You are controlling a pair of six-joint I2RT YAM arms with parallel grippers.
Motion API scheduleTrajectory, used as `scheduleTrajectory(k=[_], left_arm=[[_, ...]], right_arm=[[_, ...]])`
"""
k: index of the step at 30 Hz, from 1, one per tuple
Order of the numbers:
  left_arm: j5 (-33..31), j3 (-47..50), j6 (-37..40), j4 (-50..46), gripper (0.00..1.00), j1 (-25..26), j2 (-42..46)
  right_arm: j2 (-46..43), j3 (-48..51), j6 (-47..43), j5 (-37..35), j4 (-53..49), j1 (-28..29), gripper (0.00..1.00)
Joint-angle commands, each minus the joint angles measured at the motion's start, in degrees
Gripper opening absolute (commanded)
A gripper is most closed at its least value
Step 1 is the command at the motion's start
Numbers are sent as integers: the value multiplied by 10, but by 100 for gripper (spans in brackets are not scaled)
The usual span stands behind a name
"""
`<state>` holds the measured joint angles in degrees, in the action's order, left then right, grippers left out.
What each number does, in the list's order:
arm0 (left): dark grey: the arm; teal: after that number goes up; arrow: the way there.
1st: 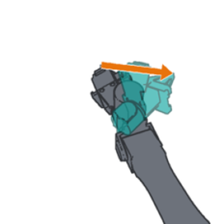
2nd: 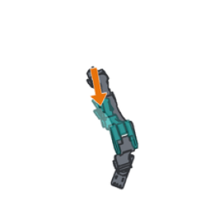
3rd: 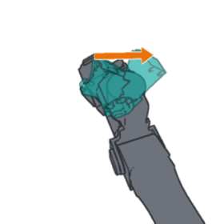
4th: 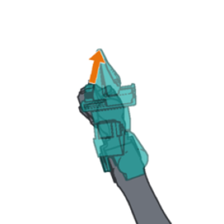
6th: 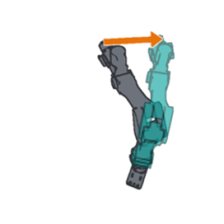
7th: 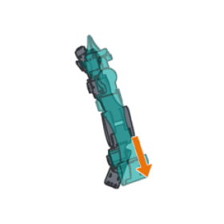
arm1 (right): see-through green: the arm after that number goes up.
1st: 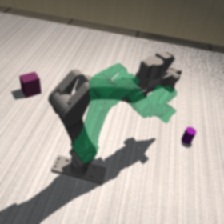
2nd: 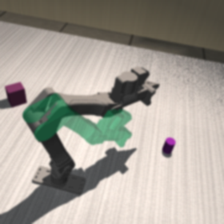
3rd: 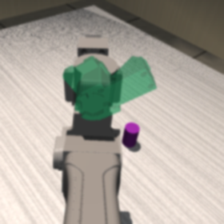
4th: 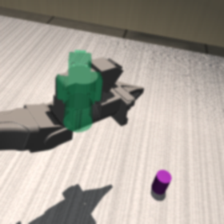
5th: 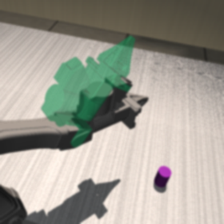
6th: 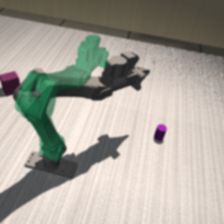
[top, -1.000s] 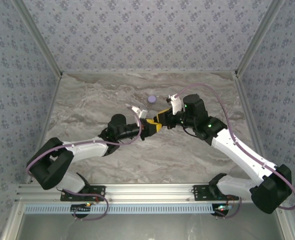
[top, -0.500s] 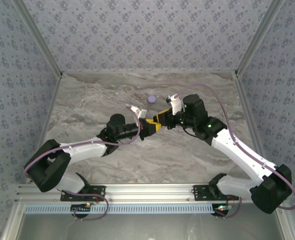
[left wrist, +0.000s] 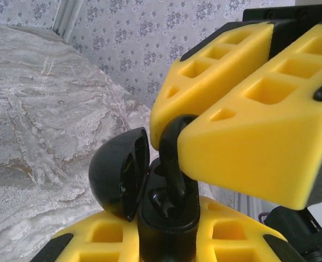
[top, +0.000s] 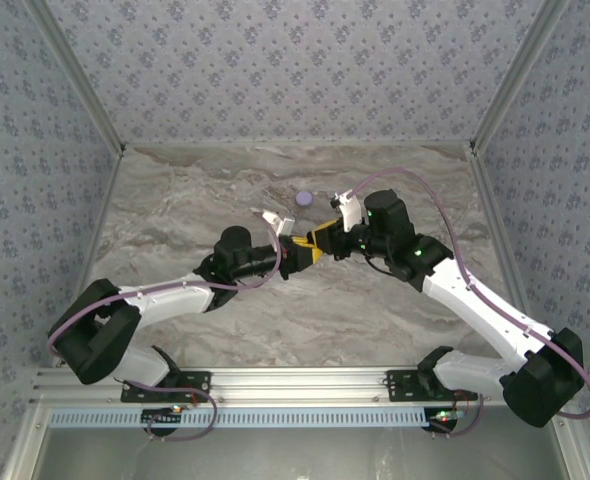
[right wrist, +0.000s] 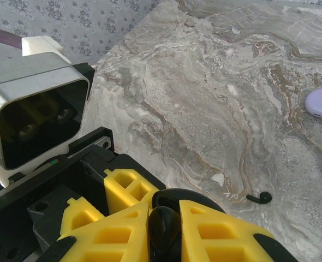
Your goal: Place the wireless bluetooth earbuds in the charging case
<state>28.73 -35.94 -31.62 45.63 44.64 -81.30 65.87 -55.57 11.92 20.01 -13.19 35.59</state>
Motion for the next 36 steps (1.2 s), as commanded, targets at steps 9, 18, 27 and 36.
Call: scheduleTrajectory(k=[9, 18, 27, 36], left_arm=[[-10, -22, 4, -1, 5, 2, 18], [-26, -23, 15, -17, 5, 2, 24], [-27, -23, 22, -26, 5, 2, 29], [-12, -29, 27, -34, 5, 3, 26]], right_arm=[[-12, -2, -23, 23, -27, 10, 20], [-16, -1, -27, 28, -40, 14, 20], [-17, -4, -30, 37, -52, 18, 23], [-14, -9, -24, 27, -51, 19, 32]])
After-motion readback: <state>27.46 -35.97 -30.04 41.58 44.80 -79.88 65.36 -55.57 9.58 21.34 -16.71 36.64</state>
